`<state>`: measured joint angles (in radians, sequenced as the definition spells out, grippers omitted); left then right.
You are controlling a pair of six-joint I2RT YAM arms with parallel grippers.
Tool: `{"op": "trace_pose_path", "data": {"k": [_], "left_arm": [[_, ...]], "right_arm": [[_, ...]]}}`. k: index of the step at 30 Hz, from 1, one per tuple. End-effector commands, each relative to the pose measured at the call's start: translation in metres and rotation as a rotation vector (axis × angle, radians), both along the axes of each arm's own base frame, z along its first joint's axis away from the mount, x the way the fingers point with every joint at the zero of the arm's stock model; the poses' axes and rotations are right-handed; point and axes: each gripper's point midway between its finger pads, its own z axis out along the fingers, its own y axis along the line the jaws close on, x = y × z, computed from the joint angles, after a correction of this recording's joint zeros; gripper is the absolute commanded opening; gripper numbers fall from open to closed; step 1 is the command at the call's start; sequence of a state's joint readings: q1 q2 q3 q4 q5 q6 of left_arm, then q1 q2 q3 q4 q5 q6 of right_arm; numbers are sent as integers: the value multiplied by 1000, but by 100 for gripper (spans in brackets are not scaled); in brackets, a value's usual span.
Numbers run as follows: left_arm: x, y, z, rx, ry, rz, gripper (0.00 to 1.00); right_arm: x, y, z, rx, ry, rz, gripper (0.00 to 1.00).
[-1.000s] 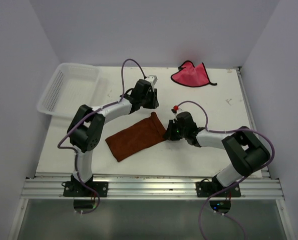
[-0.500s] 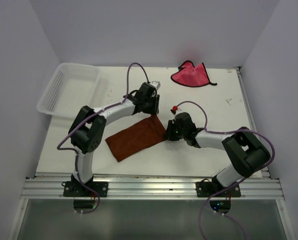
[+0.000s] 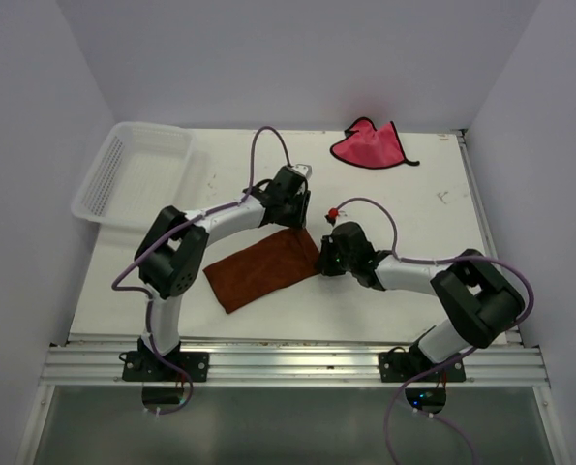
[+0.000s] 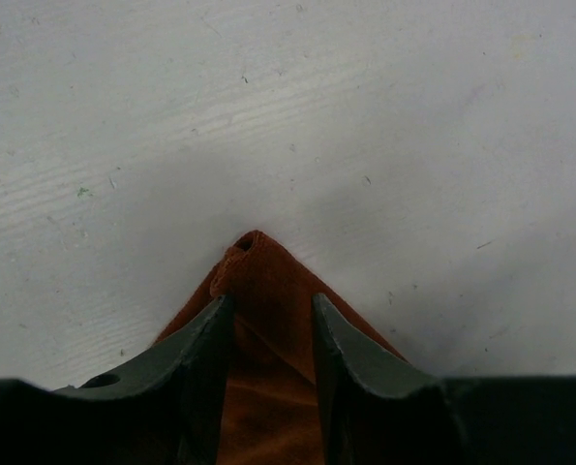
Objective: Roll the towels
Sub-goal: Roll the towel
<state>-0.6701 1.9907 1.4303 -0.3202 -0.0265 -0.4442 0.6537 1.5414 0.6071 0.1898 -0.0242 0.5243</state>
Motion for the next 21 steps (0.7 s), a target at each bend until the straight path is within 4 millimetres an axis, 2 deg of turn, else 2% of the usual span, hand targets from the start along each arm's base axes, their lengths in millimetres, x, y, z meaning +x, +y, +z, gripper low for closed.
{"op": "trace_pose_path", "data": {"k": [1, 15, 18, 21], "left_arm": [[7, 1, -4, 32, -17, 14, 42], [12, -2, -27, 45, -2, 20, 43], [13, -2, -25, 40, -12, 25, 43], [15, 0, -11, 19, -47, 43, 44]], "right_arm": [[-2, -4, 4, -55, -34, 7, 0], [-5, -4, 2, -120, -63, 21, 0], [-5, -4, 3, -141, -80, 26, 0], [-5, -5, 5, -174, -106, 22, 0]]}}
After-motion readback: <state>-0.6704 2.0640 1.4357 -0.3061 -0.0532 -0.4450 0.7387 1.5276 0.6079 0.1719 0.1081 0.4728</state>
